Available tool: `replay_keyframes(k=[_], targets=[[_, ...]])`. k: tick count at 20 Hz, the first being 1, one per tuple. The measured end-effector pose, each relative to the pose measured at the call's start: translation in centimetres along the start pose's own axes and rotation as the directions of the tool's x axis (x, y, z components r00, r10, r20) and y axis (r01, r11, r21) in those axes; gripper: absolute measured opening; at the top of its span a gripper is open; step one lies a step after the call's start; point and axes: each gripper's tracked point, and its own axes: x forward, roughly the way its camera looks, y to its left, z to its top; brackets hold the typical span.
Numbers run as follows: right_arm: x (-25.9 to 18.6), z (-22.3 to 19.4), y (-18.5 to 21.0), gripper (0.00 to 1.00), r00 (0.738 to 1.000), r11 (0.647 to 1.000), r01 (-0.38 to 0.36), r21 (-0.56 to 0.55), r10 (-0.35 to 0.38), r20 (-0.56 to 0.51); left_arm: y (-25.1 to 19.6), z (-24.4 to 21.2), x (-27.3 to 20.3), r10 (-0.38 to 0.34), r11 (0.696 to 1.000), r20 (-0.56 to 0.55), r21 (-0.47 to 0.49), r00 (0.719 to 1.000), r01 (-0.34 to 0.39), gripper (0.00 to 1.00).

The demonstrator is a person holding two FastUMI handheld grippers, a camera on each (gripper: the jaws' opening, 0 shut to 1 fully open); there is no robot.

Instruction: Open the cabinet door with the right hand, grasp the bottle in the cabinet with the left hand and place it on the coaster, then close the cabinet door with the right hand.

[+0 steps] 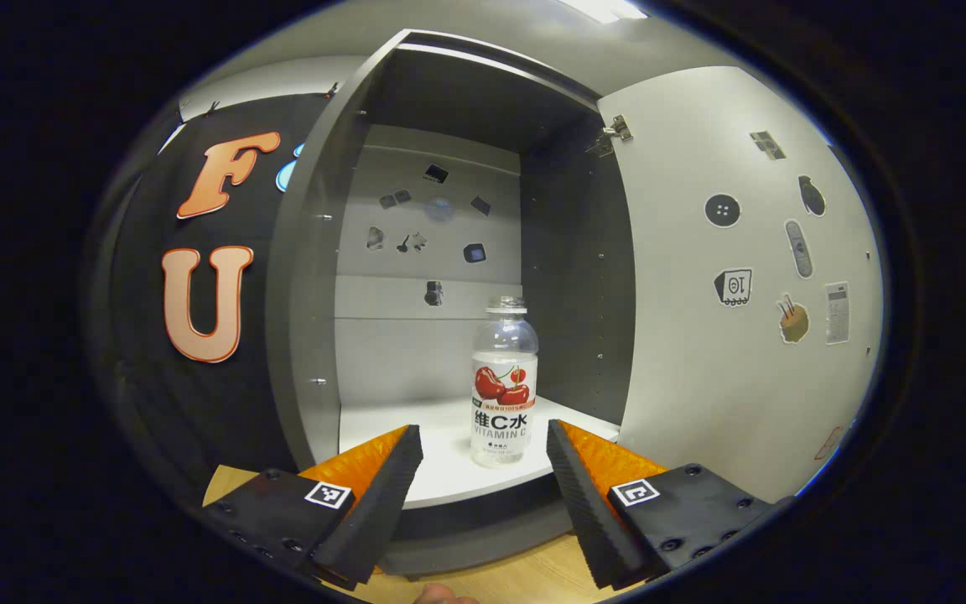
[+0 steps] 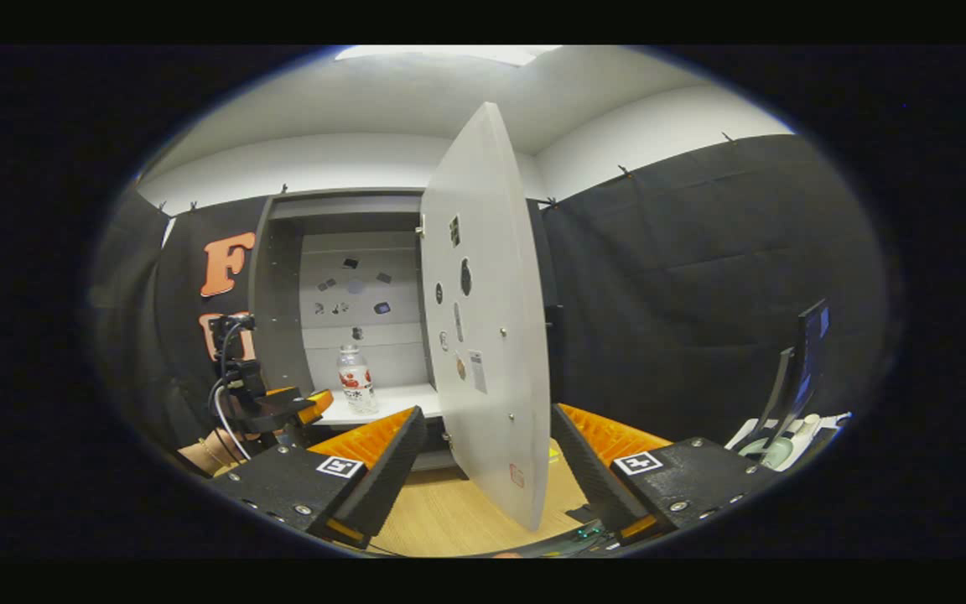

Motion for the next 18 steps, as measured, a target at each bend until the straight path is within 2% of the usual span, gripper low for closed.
replay_keyframes(k=[3,4,5,10,18], targets=[[0.5,1.0,1.6,0.93,0.999,1.0,-0.013,-0.018,0.013,0.035,-0.4,0.0,3.2,-0.024,0.999,0.016,0.023,1.0,0.023,0.97],[0.8,1.1,2.2,0.97,0.999,1.0,-0.017,-0.014,0.017,0.042,-0.5,-0.1,4.1,-0.03,0.999,0.014,0.027,0.999,0.029,0.97],[1.1,1.1,2.5,0.93,0.999,1.0,-0.017,-0.01,0.018,0.044,-0.8,-0.3,5.1,-0.039,0.999,0.01,0.027,0.999,0.039,0.97],[2.1,0.7,2.8,0.93,1.0,1.0,0.01,-0.027,-0.01,0.023,-1.4,-0.9,9.1,-0.061,0.998,-0.005,0.01,0.998,0.061,0.99],[3.4,-0.2,3.5,0.93,1.0,0.997,0.013,-0.077,-0.014,-0.018,-1.9,-1.3,11.5,-0.065,0.997,-0.014,0.035,0.998,0.065,0.97]])
